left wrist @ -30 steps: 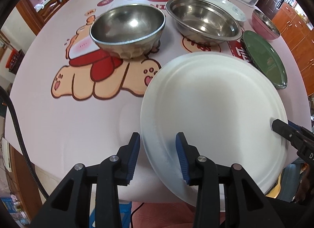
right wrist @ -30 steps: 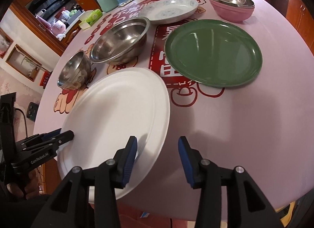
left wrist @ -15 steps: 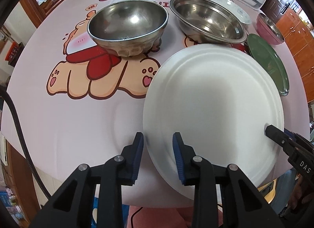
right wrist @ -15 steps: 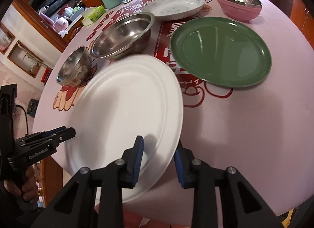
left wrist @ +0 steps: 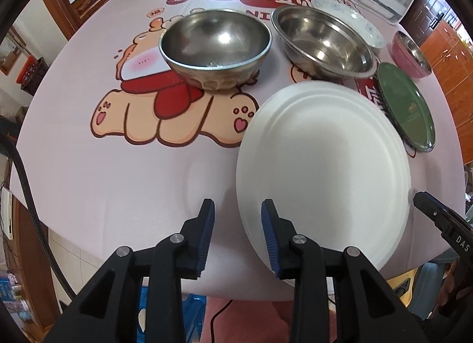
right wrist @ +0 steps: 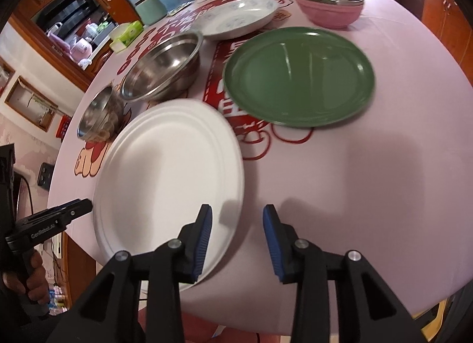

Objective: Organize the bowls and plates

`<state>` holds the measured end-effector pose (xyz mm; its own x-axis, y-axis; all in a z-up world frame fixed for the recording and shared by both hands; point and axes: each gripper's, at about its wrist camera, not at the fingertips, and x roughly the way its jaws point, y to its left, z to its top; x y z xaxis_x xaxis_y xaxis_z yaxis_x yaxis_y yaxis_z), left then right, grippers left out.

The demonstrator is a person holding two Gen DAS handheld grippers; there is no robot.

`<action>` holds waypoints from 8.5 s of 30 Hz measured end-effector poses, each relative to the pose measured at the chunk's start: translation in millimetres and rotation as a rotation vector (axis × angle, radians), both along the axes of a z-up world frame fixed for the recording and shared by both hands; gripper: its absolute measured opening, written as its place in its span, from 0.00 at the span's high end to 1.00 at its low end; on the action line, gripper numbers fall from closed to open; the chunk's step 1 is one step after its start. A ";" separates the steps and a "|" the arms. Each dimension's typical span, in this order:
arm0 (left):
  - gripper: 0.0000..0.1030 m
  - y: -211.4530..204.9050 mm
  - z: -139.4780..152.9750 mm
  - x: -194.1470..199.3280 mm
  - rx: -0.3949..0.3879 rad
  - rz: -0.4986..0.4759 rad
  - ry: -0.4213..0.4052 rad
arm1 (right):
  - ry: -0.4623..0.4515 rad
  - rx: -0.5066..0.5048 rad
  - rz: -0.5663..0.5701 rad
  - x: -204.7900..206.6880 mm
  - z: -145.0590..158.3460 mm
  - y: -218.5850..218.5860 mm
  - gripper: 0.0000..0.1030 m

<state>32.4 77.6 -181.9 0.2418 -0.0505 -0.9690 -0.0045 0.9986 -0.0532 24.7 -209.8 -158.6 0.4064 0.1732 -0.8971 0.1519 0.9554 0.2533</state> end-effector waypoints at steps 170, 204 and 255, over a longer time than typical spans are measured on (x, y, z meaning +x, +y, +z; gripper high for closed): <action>0.86 -127.0 39.8 279.8 -0.272 -0.293 -0.193 | -0.398 0.108 -0.124 201.9 48.2 -84.5 0.84; 0.85 -72.9 108.9 110.6 -0.304 -0.261 -0.307 | -0.528 0.106 0.026 73.3 110.0 -31.2 0.83; 0.84 -26.0 -3.6 -8.4 -0.238 -0.179 -0.005 | -0.141 0.155 0.132 -3.0 6.7 22.3 0.83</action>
<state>24.0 51.6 -185.5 0.2134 -0.3184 -0.9236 0.1714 0.9429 -0.2855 21.7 -187.5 -151.9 0.4907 0.3646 -0.7914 -0.0191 0.9125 0.4086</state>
